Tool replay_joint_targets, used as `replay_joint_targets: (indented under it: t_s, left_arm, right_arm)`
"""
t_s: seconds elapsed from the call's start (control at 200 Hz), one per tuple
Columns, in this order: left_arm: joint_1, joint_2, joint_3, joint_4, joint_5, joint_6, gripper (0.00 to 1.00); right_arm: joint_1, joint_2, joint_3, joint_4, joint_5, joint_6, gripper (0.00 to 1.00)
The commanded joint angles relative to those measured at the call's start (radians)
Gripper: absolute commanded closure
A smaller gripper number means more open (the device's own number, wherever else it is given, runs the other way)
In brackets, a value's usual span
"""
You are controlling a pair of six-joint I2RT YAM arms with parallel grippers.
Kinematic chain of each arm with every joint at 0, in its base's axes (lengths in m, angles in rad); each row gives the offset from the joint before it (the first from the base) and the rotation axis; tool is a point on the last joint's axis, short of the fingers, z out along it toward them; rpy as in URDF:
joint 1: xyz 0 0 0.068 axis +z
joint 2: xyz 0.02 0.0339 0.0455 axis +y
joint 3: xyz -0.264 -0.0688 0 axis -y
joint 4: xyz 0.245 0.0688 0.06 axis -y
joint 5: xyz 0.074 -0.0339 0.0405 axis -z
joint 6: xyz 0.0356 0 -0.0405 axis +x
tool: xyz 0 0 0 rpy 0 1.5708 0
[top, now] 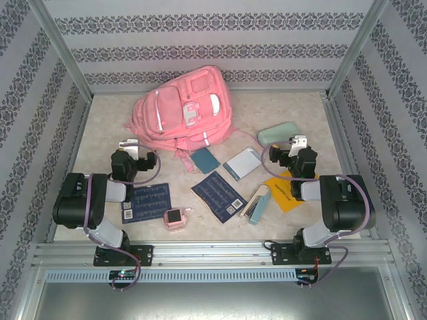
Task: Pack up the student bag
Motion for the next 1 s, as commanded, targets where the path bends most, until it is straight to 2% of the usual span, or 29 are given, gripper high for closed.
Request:
replay_joint_targets:
  t_s: [0.0,0.205,0.285,0.505,0.729,0.909,0.994]
  left_arm:
    - [-0.018,-0.011,-0.004,0.028,0.03,0.039,0.0]
    - [-0.018,-0.009,-0.021,0.061,0.033,0.039,0.0]
    - [-0.017,-0.015,0.009,-0.004,0.028,0.037,0.0]
    - [-0.017,-0.012,0.009,0.003,0.026,0.034,0.0]
    - [-0.013,-0.011,0.007,0.009,0.021,0.029,0.0]
    - [-0.013,-0.017,-0.002,0.027,-0.071,-0.001,0.0]
    - [-0.015,-0.082,-0.008,-0.019,-0.122,-0.019,0.0]
  right_arm:
    - [-0.012,-0.01,0.016,0.014,-0.021,-0.007,0.02]
    - [-0.012,-0.01,0.018,0.013,-0.037,-0.011,0.02]
    - [-0.012,-0.009,0.017,0.014,-0.042,-0.013,0.02]
    - [-0.011,-0.009,0.015,0.019,-0.044,-0.012,0.02]
    - [-0.011,-0.011,-0.008,0.074,-0.169,-0.05,0.02]
    - [-0.012,-0.013,-0.008,0.083,-0.095,-0.023,0.02]
    - [-0.003,-0.085,-0.069,0.1,-0.022,-0.01,0.02]
